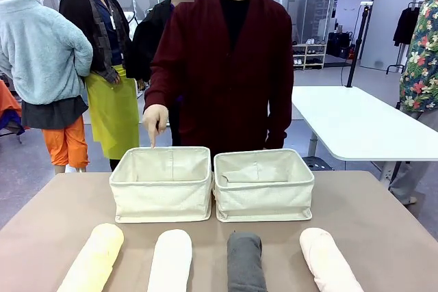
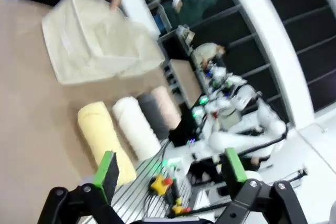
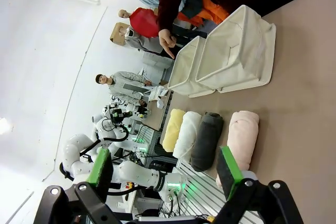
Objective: Divide the towels into two baskets.
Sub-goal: Pick up one hotel-folded towel and place it in the Fabric basket indicated by the person.
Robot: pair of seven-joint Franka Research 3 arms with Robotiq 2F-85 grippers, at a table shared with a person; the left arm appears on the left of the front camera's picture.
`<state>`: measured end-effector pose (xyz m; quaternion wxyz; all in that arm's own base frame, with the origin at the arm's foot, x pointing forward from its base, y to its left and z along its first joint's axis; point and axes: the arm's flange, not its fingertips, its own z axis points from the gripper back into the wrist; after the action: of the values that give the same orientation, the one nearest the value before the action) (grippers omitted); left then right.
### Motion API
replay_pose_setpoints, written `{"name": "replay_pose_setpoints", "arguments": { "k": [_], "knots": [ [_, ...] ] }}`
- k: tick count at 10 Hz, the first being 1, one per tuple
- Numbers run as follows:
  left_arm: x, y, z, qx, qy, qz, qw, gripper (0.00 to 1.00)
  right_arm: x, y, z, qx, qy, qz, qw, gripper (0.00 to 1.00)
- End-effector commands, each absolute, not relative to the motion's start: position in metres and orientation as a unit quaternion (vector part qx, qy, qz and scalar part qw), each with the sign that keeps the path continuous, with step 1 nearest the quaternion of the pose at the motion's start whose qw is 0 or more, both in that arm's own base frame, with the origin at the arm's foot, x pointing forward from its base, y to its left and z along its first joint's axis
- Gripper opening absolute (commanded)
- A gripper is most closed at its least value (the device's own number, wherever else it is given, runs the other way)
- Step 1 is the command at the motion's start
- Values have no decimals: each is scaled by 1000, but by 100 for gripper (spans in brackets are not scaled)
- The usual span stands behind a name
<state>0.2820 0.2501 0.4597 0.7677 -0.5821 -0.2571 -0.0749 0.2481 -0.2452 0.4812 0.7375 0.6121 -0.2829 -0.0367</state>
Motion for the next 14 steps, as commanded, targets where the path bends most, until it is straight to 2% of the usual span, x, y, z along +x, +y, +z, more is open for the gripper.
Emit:
{"name": "replay_pose_setpoints", "arguments": {
  "k": [1,3,6,11,14],
  "knots": [
    [285,188,472,-502,-194,-114,835,100,245,-246,484,613,-288,-32,735,100],
    [288,130,476,-426,-161,-150,878,100,245,-246,484,613,-288,-32,735,100],
    [294,62,466,-342,-114,-187,914,100,245,-246,484,613,-288,-32,735,100],
    [311,5,433,-266,-84,-173,945,100,245,-246,484,613,-288,-32,735,100],
    [312,-28,392,-230,-72,-156,958,100,245,-246,484,613,-288,-32,735,100]
  ]
}}
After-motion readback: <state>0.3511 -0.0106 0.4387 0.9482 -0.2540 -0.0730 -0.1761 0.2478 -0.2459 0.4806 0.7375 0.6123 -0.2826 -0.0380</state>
